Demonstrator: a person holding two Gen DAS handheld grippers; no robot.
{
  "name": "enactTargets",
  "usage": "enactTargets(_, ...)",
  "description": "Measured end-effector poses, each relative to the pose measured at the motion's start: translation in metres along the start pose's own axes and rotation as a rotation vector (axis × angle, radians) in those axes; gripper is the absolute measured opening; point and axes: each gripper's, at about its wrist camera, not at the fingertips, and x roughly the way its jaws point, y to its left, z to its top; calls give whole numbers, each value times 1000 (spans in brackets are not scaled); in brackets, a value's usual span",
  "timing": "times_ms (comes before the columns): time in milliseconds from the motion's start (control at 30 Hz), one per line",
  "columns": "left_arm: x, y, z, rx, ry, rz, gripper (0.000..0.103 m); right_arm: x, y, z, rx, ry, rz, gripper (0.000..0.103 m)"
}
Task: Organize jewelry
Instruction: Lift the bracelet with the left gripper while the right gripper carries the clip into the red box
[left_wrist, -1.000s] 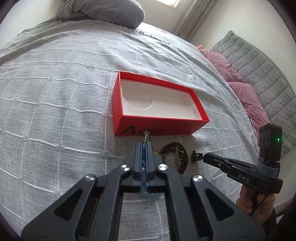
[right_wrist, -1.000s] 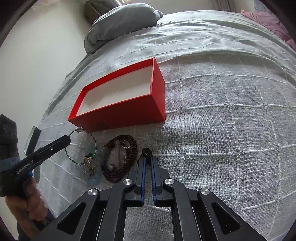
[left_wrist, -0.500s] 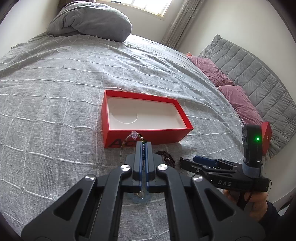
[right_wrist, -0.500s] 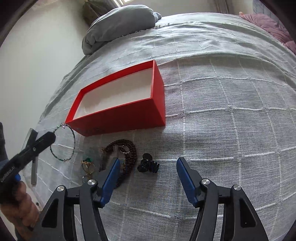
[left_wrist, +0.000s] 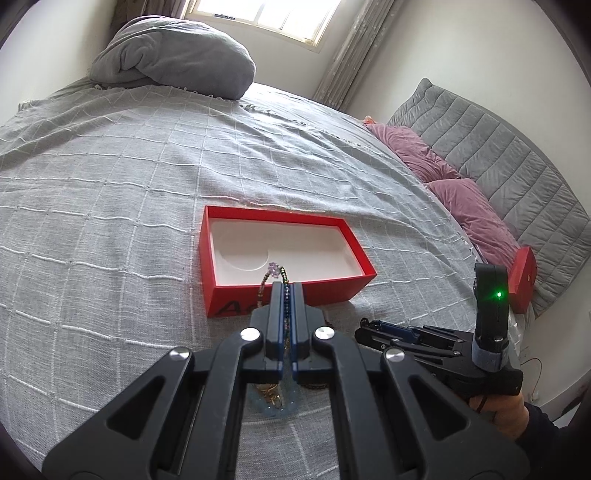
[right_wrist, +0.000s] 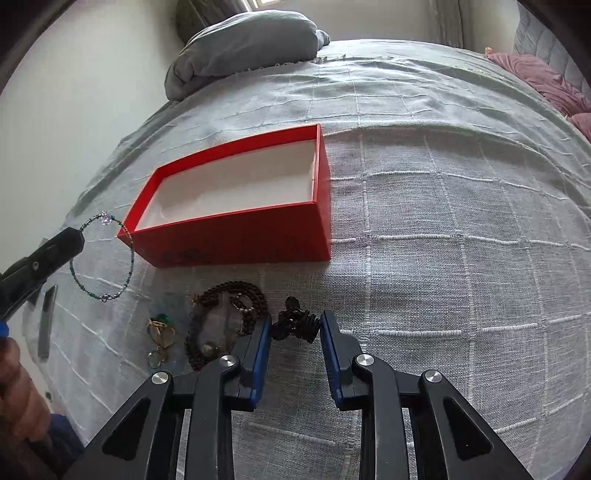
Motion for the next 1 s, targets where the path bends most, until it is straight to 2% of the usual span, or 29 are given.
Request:
enactTargets(367, 2, -6, 27, -37, -30, -90, 3, -25, 13, 17, -44, -92, 88, 27)
enactTargets(567, 16, 1, 41, -101, -35, -130, 3, -33, 14, 35, -39, -129, 126, 27)
enactTargets(700, 34, 7, 44, -162, -3, -161, 3, -33, 14, 49, -14, -144, 168, 27)
enactTargets(833, 49, 12, 42, -196, 28, -163, 3, -28, 8, 60, 25, -129, 199, 27)
enactTargets(1000, 59, 20, 42, -211, 40, -137, 3, -22, 6, 68, 36, -125, 182, 27)
